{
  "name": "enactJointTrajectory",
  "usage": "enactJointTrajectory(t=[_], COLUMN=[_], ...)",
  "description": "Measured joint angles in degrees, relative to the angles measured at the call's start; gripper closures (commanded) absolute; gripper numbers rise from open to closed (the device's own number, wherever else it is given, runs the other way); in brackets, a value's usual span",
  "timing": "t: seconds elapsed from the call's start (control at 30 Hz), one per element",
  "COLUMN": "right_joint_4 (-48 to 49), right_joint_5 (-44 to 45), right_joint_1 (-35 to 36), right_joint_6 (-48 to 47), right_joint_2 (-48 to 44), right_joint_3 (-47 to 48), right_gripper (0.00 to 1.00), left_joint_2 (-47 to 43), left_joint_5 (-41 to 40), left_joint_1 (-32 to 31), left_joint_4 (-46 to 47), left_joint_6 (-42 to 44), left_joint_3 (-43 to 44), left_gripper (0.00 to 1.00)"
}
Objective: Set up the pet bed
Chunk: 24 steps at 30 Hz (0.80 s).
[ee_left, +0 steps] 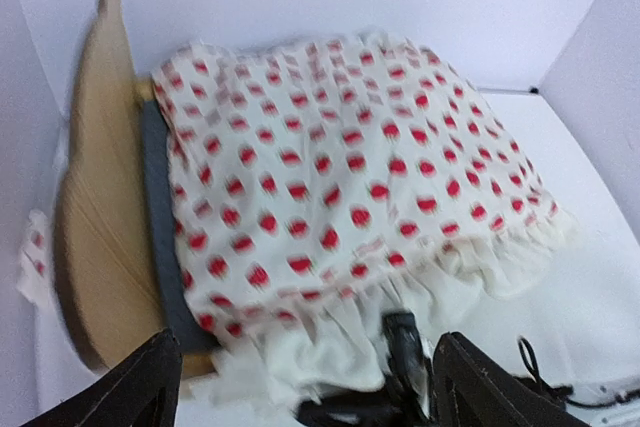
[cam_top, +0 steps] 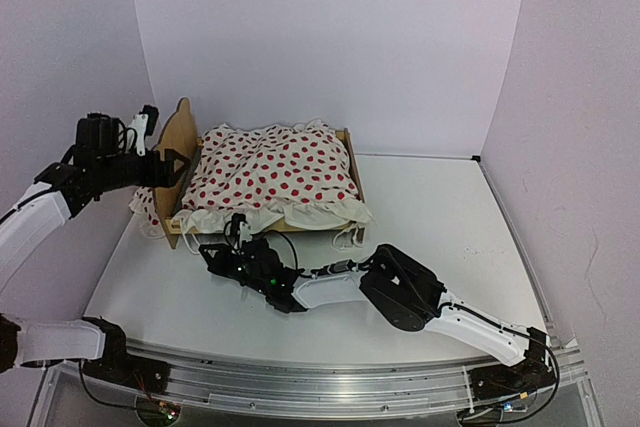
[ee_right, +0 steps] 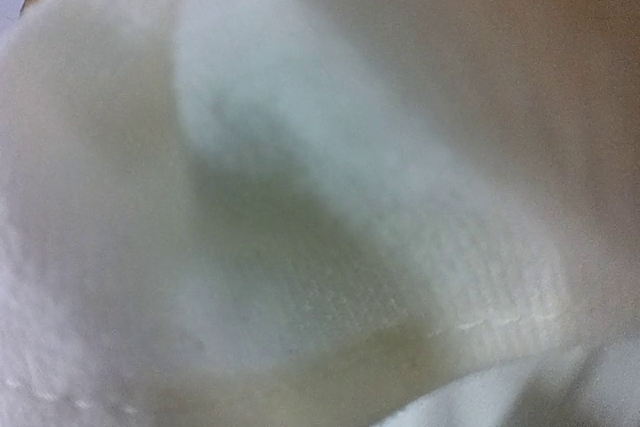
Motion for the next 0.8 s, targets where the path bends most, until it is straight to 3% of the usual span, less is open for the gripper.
enactJointTrajectory(t=[0.1, 0.2, 0.37, 0.53, 0.67, 0.8], right_joint_4=[0.0, -0.1, 0.0, -0.2, -0.2, -0.3], right_joint_5=[-0.2, -0.4, -1.2, -1.7, -2.1, -2.3], right_joint_1=[0.0, -0.1, -0.4, -0.5, -0.6, -0.7], right_joint_6=[-0.2, -0.7, -1.7, -2.9, -3.4, -3.7], right_joint_2=[-0.3, -0.8, -1.4, -1.8, -1.9, -2.6], right_joint_3=[-0.5, -1.2, -2.2, -2.9, -2.9, -4.1], right_gripper=[1.00, 1.00, 1.00, 1.00, 1.00, 1.00], left_joint_2=[4.4, 11.9, 25.1, 38.0, 44.7, 46.5], left_joint_5=[-6.9, -8.4, -8.8, -8.1, -6.3, -3.2], left_joint_1=[1.2, 7.5, 17.5, 20.1, 20.4, 20.4], left_joint_4=[5.2, 9.0, 11.8, 8.8, 7.1, 6.0], left_joint_6=[7.2, 11.6, 13.3, 13.0, 14.5, 16.2], left_joint_3=[6.6, 14.5, 24.2, 33.5, 35.4, 31.5], left_gripper=[0.08, 0.10, 0.14, 0.22, 0.28, 0.32])
